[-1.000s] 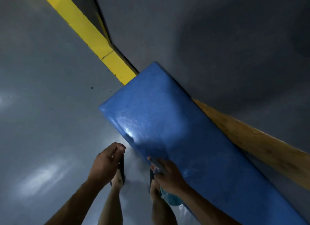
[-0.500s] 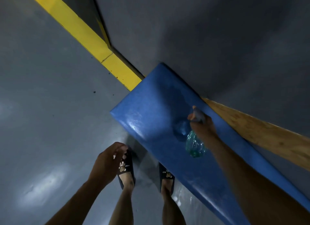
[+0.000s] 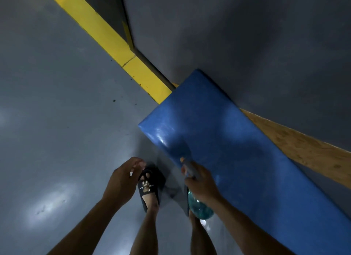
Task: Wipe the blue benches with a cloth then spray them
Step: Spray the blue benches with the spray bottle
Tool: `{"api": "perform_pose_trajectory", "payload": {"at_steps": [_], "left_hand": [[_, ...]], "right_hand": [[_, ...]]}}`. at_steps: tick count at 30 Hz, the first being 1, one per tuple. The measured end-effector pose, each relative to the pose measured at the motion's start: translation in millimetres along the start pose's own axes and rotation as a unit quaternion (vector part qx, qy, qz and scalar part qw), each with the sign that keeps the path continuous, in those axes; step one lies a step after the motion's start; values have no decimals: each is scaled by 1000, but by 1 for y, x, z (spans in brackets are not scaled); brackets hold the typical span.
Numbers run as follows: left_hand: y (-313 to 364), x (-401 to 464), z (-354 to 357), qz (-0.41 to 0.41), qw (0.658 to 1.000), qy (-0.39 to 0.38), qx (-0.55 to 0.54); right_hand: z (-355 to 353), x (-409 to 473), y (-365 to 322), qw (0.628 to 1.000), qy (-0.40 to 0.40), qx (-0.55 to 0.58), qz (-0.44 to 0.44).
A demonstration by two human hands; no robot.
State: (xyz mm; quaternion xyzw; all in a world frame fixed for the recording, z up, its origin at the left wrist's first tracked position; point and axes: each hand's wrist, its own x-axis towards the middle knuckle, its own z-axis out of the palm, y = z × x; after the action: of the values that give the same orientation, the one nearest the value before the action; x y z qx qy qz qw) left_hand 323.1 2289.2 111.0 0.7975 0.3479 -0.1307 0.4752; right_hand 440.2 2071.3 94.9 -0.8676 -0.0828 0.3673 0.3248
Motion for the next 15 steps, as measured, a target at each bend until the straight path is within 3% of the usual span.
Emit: {"api": "perform_pose_trajectory", "payload": {"at_steps": [6,10,15], "left_hand": [[-20,1,-14,-11,1000,10,-1],[-26,1,-19,-3,1000,6,1],[-18,8,-24,-7,1000,-8,-9]], "right_hand": [[39,-11,-15,997,42,58,33],[18,18,-31,996,39,75,4],[-31,77,-56,987,125,92,42]]}}
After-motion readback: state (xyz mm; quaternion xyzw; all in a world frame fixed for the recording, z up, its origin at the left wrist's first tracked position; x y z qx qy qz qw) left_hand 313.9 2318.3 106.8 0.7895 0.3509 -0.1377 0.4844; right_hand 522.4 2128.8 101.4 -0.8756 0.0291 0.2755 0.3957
